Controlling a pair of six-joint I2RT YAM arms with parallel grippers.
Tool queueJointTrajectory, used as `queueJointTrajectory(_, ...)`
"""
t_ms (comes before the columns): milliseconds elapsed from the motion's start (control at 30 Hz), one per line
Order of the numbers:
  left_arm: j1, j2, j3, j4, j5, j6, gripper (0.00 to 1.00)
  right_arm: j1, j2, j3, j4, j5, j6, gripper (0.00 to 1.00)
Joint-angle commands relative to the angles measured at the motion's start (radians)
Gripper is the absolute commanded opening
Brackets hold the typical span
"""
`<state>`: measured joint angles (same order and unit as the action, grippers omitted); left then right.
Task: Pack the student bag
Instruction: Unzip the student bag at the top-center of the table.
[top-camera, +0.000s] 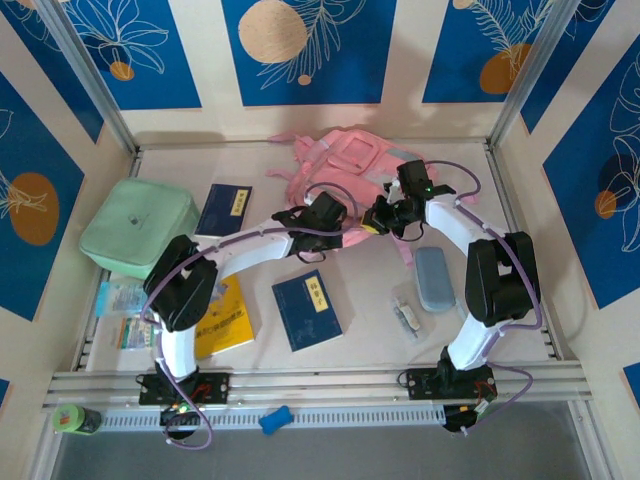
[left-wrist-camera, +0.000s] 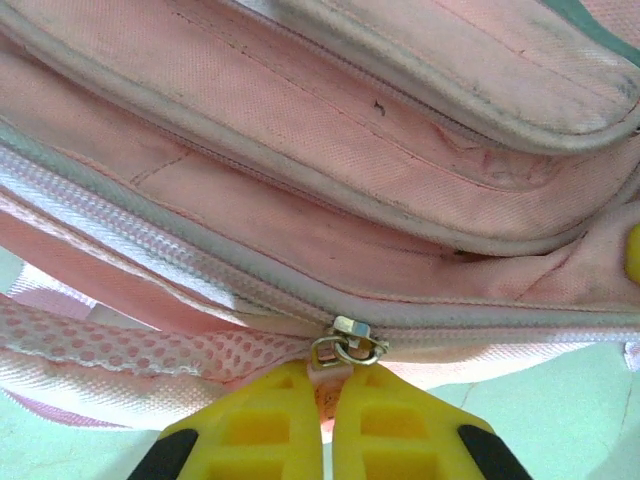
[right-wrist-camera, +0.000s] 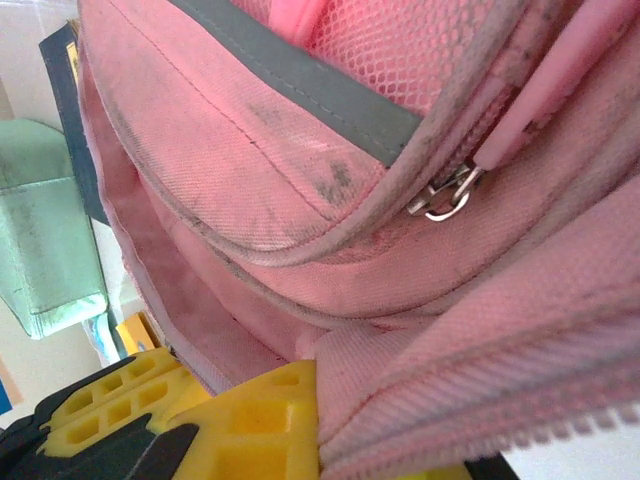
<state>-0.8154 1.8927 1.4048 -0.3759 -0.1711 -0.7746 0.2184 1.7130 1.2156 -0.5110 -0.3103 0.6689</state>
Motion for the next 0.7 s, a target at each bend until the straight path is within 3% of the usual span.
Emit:
queueJointTrajectory(0, 0.041, -0.006, -0.036, -0.085, 0.008, 0.022, 0.0, -0.011, -0.011, 0.032, 0.002, 0.015, -0.016, 0.09)
queueJointTrajectory(200, 0.04, -0.012, 0.008, -0.073, 0.014, 0.02, 0.0, 0.011, -0.099, -0.066, 0.036, -0.036, 0.066, 0.48)
queueJointTrajectory(333, 0.04, -0.017, 0.032, -0.066, 0.021, 0.022, 0.0, 0.047, -0.147, -0.167, 0.122, -0.079, 0.25, 0.63)
queueJointTrajectory(500, 0.04, -0.014, 0.053, -0.078, 0.013, 0.026, 0.0, 0.118, -0.108, -0.223, 0.27, -0.023, 0.511, 0.69)
queueJointTrajectory(667, 0.041, -0.02, 0.052, -0.087, 0.012, 0.033, 0.0, 0.127, -0.022, -0.213, 0.371, 0.053, 0.618, 0.63)
